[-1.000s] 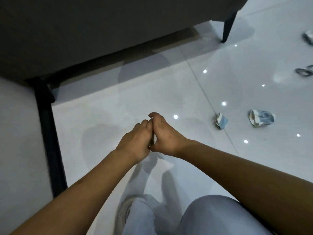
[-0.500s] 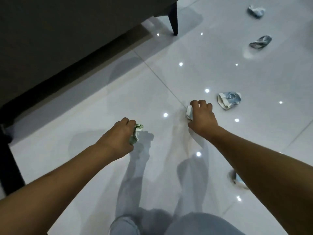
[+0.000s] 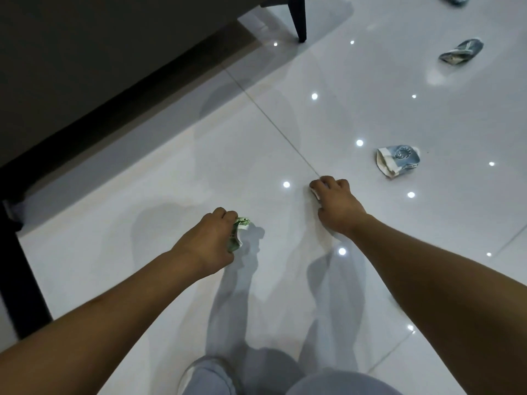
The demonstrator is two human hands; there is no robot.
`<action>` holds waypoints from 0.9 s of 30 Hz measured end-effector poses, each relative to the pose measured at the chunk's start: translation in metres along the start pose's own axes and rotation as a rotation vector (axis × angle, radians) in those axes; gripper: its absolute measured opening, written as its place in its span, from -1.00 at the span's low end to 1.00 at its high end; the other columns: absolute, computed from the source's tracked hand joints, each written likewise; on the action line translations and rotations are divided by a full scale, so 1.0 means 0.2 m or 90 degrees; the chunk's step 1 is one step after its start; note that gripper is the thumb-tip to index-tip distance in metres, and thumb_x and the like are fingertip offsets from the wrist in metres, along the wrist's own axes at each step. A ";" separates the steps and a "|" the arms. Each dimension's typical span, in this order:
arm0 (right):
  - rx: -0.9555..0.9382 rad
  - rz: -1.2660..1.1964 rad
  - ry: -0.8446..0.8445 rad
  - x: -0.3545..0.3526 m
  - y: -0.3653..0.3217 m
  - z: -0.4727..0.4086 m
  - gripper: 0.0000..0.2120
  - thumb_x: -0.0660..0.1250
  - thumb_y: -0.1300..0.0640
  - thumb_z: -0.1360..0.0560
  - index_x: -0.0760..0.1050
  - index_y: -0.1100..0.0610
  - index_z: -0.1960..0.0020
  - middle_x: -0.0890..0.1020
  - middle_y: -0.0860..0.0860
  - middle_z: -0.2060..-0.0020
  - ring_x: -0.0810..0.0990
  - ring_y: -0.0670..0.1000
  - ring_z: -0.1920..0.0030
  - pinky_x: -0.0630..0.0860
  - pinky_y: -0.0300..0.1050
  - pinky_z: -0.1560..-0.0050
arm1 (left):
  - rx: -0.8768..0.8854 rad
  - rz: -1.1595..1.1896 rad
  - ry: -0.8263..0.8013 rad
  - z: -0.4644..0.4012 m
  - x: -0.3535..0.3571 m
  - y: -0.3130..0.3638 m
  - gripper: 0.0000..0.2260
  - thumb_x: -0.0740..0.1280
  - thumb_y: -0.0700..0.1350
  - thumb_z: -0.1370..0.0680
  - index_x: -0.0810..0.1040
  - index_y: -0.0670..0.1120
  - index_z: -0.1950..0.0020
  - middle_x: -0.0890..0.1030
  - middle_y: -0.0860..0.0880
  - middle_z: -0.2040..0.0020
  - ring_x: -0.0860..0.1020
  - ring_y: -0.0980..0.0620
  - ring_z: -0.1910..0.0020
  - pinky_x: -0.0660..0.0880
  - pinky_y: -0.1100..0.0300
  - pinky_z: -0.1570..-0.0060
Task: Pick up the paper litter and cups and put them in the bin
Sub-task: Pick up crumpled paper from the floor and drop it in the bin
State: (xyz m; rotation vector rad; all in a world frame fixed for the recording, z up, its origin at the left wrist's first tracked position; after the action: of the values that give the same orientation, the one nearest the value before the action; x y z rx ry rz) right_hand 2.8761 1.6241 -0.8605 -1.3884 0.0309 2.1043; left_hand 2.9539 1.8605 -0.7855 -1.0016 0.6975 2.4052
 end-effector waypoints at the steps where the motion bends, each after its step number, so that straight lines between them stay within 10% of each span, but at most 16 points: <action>1: 0.004 -0.002 0.001 0.01 0.00 0.01 -0.45 0.18 0.36 -0.43 0.28 0.07 -0.39 0.32 0.06 -0.33 0.24 0.21 -0.30 0.50 0.02 -0.02 | -0.005 -0.002 -0.002 0.00 0.00 0.00 -0.62 0.37 -0.16 -0.42 0.38 -0.08 -0.21 0.39 -0.03 -0.11 0.43 -0.04 -0.07 0.50 -0.02 -0.01; 14: 0.025 -0.075 -0.038 -0.18 -0.22 0.43 -0.54 0.26 0.19 -0.49 0.34 0.02 -0.37 0.37 0.03 -0.24 0.31 0.14 -0.21 0.53 0.01 0.02 | -0.031 0.008 -0.025 0.21 -0.27 0.16 -0.62 0.38 -0.17 -0.43 0.38 -0.11 -0.22 0.40 -0.06 -0.12 0.43 -0.07 -0.08 0.49 -0.01 -0.02; 27: 0.191 -0.273 0.063 -1.87 -0.58 1.65 -0.66 0.31 0.20 -0.49 0.46 0.08 -0.27 0.40 0.09 -0.21 0.40 0.19 -0.10 0.38 -0.12 0.00 | 0.091 -0.079 -0.063 1.30 -1.49 1.12 -0.61 0.31 -0.23 -0.45 0.34 -0.08 -0.26 0.38 -0.03 -0.17 0.39 -0.04 -0.15 0.49 0.06 0.10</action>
State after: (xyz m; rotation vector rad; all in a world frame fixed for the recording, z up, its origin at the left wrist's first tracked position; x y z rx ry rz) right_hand 2.7604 1.6528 -0.3625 -1.1927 0.0781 1.6039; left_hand 2.8828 1.7834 -0.3436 -0.8363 0.7371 2.2474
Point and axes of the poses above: each hand's wrist, its own z-axis away from the middle knuckle, its own x-axis out of the palm, y = z × x, the point moved 6 cm from there along -z, towards the middle knuckle
